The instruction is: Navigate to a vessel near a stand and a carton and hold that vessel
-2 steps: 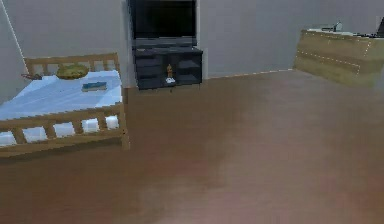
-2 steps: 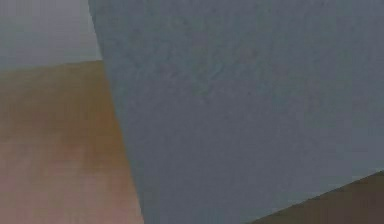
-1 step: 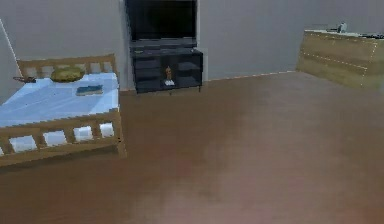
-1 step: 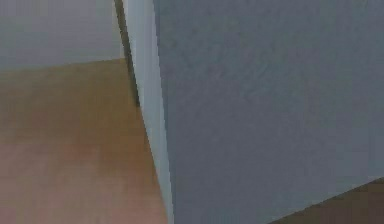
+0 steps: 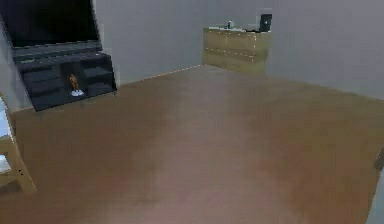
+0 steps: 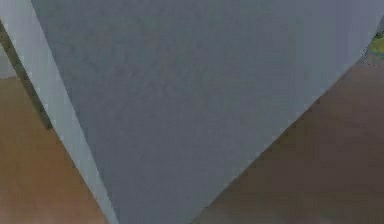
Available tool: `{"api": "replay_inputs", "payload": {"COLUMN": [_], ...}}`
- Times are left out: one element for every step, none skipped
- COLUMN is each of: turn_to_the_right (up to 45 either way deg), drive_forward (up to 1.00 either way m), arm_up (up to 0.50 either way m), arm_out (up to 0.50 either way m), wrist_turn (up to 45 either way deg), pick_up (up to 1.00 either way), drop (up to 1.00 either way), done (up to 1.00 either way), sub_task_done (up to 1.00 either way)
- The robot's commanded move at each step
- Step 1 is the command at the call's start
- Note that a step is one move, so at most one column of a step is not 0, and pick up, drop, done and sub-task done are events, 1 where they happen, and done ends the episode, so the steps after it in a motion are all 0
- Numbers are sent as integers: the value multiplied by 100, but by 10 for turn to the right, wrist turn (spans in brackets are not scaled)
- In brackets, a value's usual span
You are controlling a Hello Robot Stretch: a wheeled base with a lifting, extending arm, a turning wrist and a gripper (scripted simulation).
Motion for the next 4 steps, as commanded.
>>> {"api": "replay_inputs", "payload": {"turn_to_the_right": [0,390,0,0], "drive_forward": [45,0,100,85], "arm_up": [0,0,0,0], "arm_out": [0,0,0,0], "wrist_turn": [0,0,0,0], "pick_up": [0,0,0,0], "drop": [0,0,0,0], "done": [0,0,0,0], "sub_task_done": [0,0,0,0]}}
